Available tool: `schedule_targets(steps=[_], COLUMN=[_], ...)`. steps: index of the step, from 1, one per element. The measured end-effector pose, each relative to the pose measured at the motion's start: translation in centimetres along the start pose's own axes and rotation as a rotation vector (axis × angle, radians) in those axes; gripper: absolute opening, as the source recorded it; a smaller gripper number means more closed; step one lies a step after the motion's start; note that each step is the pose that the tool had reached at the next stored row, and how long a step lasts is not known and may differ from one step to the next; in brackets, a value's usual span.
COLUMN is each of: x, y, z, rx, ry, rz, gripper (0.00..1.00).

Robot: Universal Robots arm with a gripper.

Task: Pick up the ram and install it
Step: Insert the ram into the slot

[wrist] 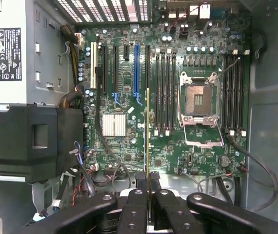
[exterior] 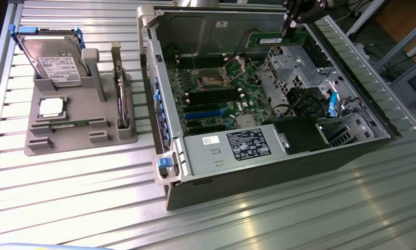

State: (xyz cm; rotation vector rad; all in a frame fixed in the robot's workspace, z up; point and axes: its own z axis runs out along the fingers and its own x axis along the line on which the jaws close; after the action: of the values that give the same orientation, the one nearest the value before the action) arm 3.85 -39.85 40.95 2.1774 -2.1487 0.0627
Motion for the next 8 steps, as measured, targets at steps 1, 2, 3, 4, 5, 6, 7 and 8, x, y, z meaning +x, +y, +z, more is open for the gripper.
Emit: schedule_targets(steps=[1, 2, 3, 4, 5, 6, 7, 8], x=[0.00, 0.00, 0.00, -0.01, -0.01, -0.01, -0.02, -0.02], y=[0.08, 0.15, 0.20, 0.28, 0.36, 0.46, 0.57, 0.67], z=[0.02, 0.03, 0.04, 0.06, 0.09, 0.12, 0.15, 0.17], rx=[0.0000, 0.0000, 0.0000, 0.0000, 0.0000, 0.0000, 0.0000, 0.0000], ry=[-0.0001, -0.0001, 0.0000, 0.0000, 0.0000, 0.0000, -0.0001, 0.0000], rz=[0.000, 0.000, 0.000, 0.000, 0.000, 0.000, 0.000, 0.000], gripper=[0.12, 0.12, 0.12, 0.12, 0.12, 0.12, 0.12, 0.12])
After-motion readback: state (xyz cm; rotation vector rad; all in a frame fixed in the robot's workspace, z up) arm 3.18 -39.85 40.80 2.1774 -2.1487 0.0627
